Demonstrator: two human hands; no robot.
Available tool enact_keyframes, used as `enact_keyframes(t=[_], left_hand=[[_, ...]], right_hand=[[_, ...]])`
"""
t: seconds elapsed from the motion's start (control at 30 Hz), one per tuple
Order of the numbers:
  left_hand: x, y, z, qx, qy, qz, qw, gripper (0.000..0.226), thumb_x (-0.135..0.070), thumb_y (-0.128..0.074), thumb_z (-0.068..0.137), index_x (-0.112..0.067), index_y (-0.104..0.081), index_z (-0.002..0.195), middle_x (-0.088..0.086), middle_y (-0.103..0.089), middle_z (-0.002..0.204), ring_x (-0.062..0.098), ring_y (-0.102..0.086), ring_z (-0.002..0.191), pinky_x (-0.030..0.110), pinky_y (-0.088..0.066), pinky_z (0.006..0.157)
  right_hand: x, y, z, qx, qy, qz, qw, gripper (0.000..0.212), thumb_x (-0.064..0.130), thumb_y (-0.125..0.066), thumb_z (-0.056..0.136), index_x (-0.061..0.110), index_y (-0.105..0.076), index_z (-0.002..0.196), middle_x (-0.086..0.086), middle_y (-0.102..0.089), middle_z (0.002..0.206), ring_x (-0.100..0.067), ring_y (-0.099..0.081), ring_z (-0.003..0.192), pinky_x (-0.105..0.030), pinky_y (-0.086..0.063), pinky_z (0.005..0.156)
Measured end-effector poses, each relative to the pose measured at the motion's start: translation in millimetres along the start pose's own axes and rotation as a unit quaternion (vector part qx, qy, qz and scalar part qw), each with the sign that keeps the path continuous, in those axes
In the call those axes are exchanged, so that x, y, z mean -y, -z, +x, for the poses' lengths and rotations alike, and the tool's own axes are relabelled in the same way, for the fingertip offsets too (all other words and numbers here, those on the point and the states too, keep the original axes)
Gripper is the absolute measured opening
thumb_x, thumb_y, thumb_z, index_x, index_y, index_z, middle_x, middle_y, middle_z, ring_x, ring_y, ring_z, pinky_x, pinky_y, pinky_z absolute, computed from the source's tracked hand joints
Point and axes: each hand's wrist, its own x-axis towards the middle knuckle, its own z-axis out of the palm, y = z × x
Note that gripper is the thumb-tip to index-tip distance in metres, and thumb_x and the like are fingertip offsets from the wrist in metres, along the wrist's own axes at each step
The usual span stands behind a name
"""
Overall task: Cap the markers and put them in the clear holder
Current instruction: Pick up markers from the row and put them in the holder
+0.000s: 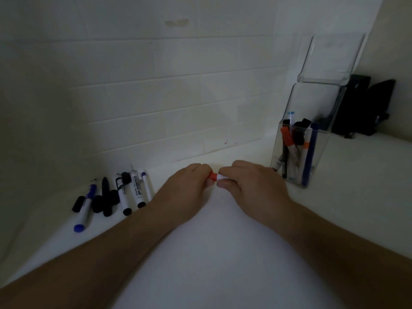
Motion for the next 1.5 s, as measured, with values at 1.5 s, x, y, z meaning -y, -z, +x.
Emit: enact_keyframes(t=[1.5], left_hand=[[-5.3, 12.8, -15.4, -0.034, -0.138, -0.049, 0.989, 0.025, -0.025, -0.057, 0.092, -0.034, -0.065, 0.114, -0.013, -0.061, 0.105, 0.009, -0.060, 0.092, 0.027, -0.049, 0.079]], right_hand=[[-50.3, 98.4, 6.2, -0.135, -0.076, -0.282, 0.947, 0.035, 0.037, -0.058, 0.094, 0.025, -0.062, 0.126, -0.005, -0.052, 0.133, -0.033, -0.046, 0.120, -0.049, -0.041, 0.089]])
